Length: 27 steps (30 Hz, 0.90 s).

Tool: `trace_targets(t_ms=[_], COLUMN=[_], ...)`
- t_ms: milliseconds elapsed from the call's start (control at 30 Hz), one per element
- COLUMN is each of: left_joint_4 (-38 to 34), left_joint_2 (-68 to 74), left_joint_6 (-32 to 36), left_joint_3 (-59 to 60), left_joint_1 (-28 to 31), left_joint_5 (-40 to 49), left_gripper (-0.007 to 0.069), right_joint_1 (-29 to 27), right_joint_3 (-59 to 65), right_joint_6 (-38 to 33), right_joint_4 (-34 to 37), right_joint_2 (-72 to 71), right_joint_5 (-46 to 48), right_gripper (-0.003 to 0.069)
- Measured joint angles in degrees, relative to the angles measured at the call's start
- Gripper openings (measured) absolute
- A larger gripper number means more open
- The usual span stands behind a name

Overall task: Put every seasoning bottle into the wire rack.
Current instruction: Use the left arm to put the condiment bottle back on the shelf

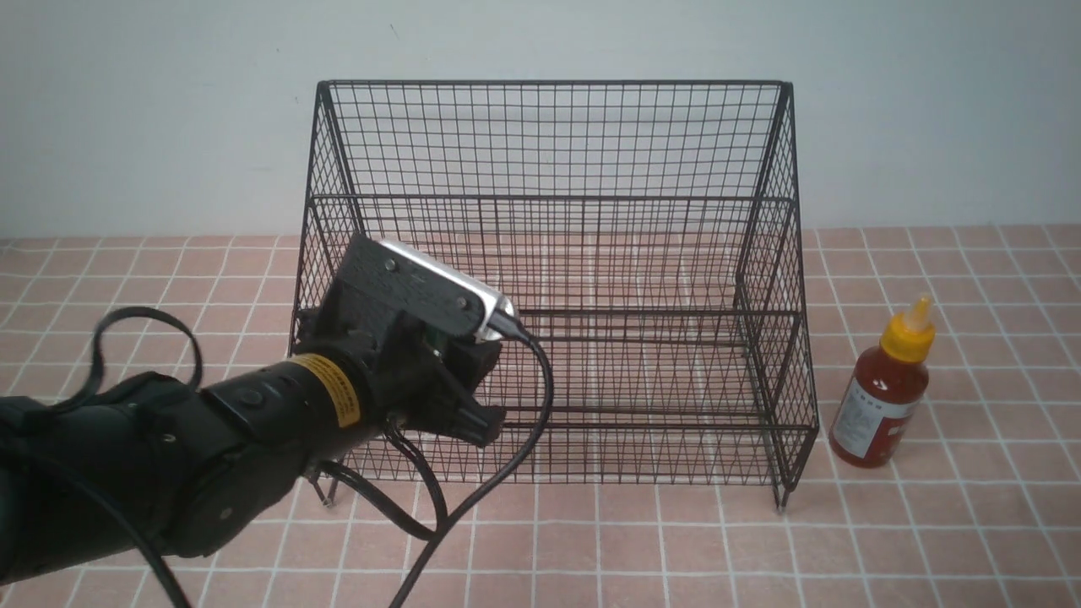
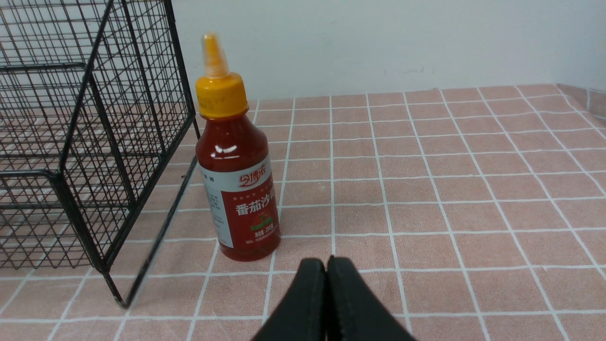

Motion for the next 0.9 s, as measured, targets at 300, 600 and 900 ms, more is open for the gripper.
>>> trace_targets(t_ms=[300,600,900], left_joint_4=[-0.55,-3.95,-6.88], left_joint_2=[4.35,5.46,5.71], left_joint_6=[-0.86,-0.85,-0.62], left_joint_3=[-0.41,-0.45,-0.45], left_joint_1=[-0.05,-0.16,-0.20], left_joint_5=[-2.06,-4.03,-4.45], left_gripper=[0.0318,0.0318,0.0421], right_joint_1=[0.00,0.00,0.00], right_joint_3=[0.00,0.00,0.00], right_joint_6=[0.00,0.00,0.00], right_joint_4=[-0.05,-0.05,-0.05], right_joint_2=[0.00,0.00,0.00], right_joint_5=[0.00,0.00,0.00], right_gripper=[-0.0015,-0.0015,-0.0015])
